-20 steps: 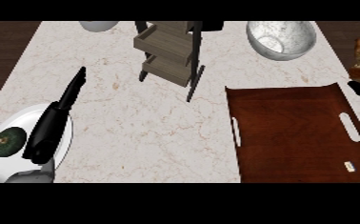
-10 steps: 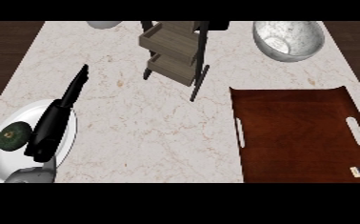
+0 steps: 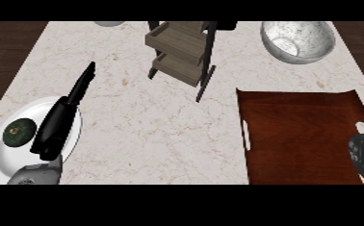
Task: Pick the croissant from the tray and place it in the tiered basket
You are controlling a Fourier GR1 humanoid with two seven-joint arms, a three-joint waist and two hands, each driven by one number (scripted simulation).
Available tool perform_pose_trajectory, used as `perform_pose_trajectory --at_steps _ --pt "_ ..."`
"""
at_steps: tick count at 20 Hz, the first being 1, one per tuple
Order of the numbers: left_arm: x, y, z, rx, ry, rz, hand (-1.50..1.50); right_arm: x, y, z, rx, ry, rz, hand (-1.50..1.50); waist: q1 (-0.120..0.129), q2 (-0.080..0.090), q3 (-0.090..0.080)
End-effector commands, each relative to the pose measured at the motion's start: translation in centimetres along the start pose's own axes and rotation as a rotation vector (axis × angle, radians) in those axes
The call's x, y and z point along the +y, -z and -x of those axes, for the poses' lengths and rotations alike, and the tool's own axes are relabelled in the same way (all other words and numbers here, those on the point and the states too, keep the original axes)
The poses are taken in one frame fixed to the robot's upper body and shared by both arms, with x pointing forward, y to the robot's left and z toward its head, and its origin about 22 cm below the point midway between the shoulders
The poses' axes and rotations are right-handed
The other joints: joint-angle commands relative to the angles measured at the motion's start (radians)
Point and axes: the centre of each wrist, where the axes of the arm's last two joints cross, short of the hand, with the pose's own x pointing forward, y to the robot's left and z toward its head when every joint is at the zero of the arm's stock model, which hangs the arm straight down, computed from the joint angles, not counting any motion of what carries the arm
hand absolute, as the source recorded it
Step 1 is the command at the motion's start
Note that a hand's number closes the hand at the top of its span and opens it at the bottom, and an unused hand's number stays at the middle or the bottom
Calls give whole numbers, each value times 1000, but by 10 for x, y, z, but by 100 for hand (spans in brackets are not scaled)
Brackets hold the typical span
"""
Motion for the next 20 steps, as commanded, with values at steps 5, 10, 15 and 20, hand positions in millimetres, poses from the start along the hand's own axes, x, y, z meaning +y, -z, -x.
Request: perform_pose_trajectory --at_steps 5,10,15,20 --pt "10 7 6 4 4 7 0 9 39 -75 123 22 -54 150 11 9 1" --pt "-11 7 -6 -20 -8 0 0 51 59 -108 149 81 -133 150 24 12 1" --pt "-14 6 -5 -31 -8 26 0 94 88 -104 167 66 -167 150 32 21 0" --pt "-9 7 5 -21 -13 15 0 137 99 -106 190 94 -180 150 31 24 0"
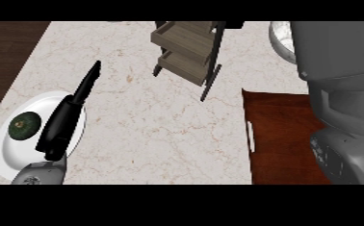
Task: Pick the croissant from the tray and place it in the tiered basket
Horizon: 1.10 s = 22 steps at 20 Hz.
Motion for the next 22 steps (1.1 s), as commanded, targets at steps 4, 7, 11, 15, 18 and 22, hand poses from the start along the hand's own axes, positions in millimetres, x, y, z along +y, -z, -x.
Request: perform_pose_trajectory --at_steps 4,7,11,15,18,22 --pt "10 1 6 -3 1 12 0 57 23 9 64 222 1 -150 17 8 0" --pt "2 8 -10 -41 2 16 0 76 26 6 -3 272 -46 -150 27 10 0" --pt "2 6 -13 -41 5 14 0 78 39 26 -39 417 15 -150 28 11 1" --pt "-9 4 -3 -11 10 3 0 48 32 10 -104 535 205 -150 16 8 0" --pt "6 0 2 4 13 15 0 18 43 27 -16 526 392 -150 5 3 0" --pt "6 -6 6 19 15 -28 0 -28 51 55 95 547 509 -150 -32 -13 2"
